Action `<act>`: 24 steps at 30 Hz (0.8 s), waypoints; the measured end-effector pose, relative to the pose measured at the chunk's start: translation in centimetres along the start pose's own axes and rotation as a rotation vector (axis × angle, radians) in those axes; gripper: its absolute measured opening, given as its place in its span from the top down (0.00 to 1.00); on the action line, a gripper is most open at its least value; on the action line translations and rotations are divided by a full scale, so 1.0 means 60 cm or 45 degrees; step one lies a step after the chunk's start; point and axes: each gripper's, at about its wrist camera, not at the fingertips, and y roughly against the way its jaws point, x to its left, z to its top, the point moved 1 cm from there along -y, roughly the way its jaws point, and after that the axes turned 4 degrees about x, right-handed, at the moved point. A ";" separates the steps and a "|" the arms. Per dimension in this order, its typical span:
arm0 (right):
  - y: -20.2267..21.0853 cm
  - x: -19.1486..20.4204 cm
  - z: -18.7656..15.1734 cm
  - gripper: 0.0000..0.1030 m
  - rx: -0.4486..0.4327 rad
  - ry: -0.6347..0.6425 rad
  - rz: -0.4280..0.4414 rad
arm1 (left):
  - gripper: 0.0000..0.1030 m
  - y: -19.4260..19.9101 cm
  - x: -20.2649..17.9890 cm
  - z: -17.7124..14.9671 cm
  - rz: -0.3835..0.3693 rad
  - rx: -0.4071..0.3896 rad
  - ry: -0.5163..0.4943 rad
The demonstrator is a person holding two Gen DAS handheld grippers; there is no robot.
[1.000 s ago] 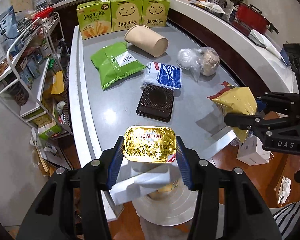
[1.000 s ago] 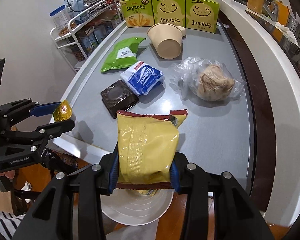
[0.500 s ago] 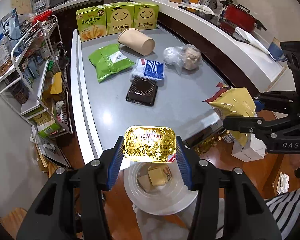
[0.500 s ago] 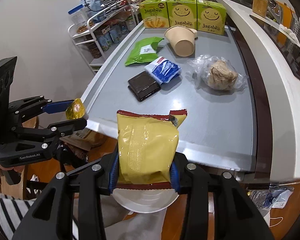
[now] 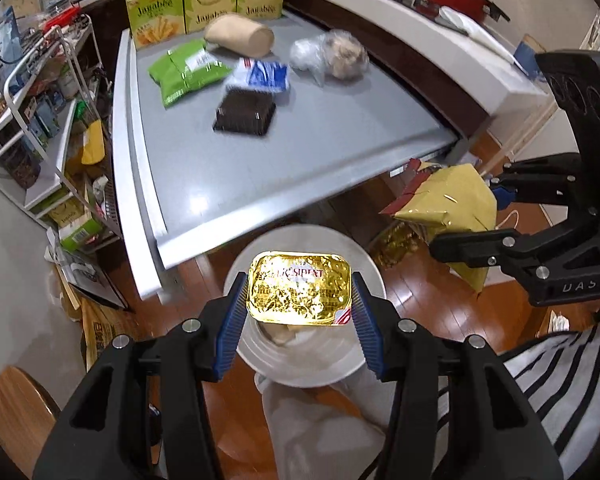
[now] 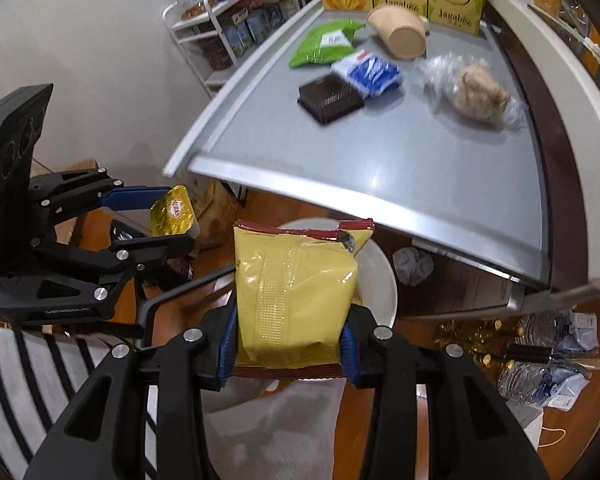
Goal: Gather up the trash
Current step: 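Carry the chip bag and butter tray over the white bin with both grippers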
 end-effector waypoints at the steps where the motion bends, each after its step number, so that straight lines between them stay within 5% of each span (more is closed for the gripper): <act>1: -0.006 0.000 -0.002 0.61 0.011 -0.001 -0.003 | 0.50 -0.005 -0.001 -0.005 -0.001 0.013 0.003; 12: -0.088 -0.017 -0.022 0.61 0.114 -0.065 -0.040 | 0.50 -0.072 0.010 -0.039 0.027 0.126 0.038; 24: -0.144 -0.042 -0.024 0.61 0.131 -0.201 -0.084 | 0.50 -0.117 0.020 -0.045 0.079 0.133 0.120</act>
